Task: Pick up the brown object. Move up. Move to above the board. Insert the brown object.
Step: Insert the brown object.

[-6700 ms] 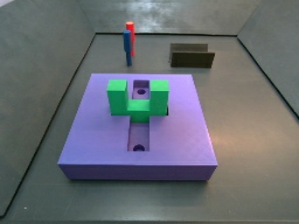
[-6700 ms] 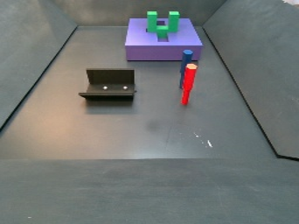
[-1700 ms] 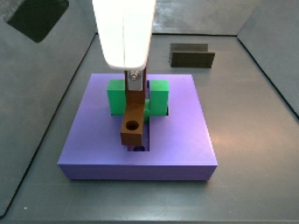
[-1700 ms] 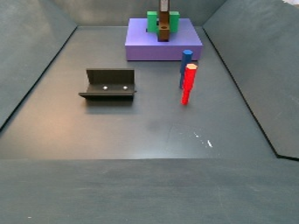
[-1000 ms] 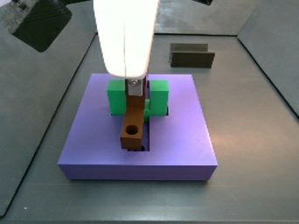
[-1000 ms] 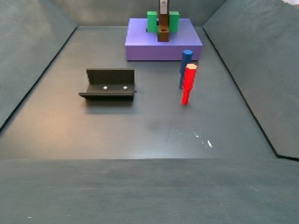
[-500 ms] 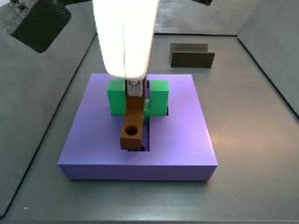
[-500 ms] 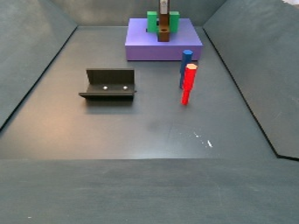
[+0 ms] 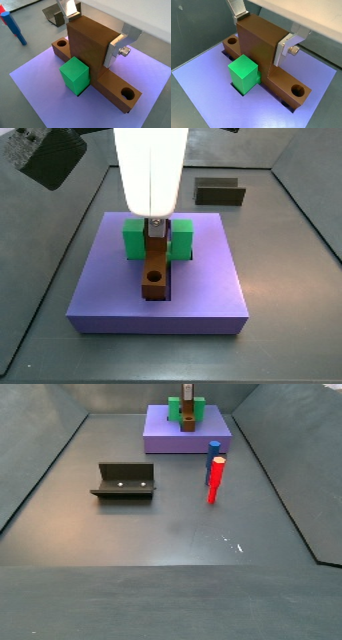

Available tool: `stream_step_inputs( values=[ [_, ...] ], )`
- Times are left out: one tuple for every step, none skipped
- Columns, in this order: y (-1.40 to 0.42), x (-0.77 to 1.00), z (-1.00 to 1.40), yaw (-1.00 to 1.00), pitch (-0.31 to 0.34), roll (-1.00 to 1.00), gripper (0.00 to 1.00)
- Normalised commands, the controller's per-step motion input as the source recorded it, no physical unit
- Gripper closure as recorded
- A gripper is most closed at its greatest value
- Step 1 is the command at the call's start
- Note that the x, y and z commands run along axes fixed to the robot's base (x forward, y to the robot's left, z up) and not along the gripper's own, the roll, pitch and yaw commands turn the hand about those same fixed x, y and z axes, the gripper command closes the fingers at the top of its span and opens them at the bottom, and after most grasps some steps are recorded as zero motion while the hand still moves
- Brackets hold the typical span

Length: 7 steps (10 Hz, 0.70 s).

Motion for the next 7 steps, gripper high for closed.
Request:
stream_step_inputs(
  values=[
    [0.00,0.00,-0.06,0.00,0.000,0.00,1.00],
    [-0.06,0.06,-0.09,-0.04,-0.004,-0.02,1.00],
    [-0.07,0.14,-0.11,-0.09,-0.006,-0.02,1.00],
    [-0.02,0.21,-0.16,-0.14,0.000,0.00,1.00],
    [-0.01,0.24,-0.15,-0.15,0.000,0.00,1.00],
    [0.00,0.24,-0.17,-0.17,0.000,0.00,1.00],
    [0.00,0.05,-0.29,-0.09,-0.039,0.00,1.00]
  ],
)
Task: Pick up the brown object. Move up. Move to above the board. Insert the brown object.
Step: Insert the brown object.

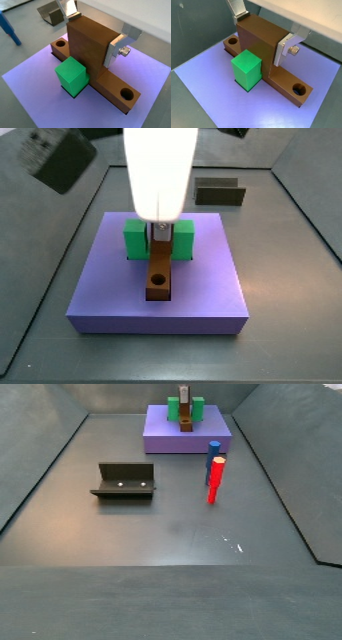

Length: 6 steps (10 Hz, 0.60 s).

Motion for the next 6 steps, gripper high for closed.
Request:
stream_step_inputs(
  values=[
    [0.06,-0.05,-0.43,0.00,-0.117,0.00,1.00],
    [0.02,-0.19,-0.59,0.00,-0.186,0.00,1.00],
    [0.00,-0.28,-0.66,0.00,-0.254,0.02,1.00],
    [0.00,-0.17,-0.42,0.00,-0.183,0.01,1.00],
    [0.00,0.00,0.00,0.00,0.000,0.01,1.00],
    [0.00,0.00,0.00,0.00,0.000,0.00,1.00]
  ],
)
